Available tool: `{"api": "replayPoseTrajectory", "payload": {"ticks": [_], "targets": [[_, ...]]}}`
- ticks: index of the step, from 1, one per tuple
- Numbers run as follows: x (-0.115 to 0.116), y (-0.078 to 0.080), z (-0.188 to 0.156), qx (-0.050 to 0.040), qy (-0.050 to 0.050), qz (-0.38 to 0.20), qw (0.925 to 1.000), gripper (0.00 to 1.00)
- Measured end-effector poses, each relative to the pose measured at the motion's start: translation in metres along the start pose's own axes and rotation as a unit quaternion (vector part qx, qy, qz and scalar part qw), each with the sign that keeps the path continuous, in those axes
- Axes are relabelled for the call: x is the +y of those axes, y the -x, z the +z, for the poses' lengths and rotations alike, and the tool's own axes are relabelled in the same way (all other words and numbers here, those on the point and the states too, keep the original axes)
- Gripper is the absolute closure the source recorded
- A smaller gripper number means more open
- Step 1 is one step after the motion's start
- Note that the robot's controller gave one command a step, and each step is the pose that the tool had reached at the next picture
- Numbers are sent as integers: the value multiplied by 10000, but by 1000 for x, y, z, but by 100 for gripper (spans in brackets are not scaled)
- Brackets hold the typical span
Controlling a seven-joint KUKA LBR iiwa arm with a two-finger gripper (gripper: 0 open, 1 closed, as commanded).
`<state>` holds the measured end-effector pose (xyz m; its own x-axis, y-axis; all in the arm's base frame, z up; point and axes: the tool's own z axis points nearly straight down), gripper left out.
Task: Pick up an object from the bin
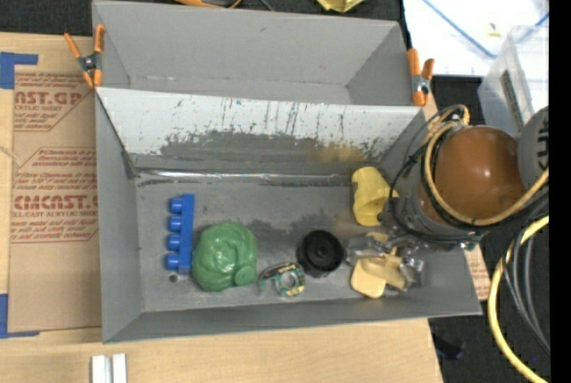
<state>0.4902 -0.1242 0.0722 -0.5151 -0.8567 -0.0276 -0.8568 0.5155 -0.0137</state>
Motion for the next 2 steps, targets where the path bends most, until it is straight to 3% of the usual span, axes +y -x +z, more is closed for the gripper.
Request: {"api": "replayPoseTrajectory", "payload": {"ticks": [1,2], "targets": [[2,-2,-14,35,43,-19,10000,100],[-1,-3,-47,49,13,5,10000,100]]}}
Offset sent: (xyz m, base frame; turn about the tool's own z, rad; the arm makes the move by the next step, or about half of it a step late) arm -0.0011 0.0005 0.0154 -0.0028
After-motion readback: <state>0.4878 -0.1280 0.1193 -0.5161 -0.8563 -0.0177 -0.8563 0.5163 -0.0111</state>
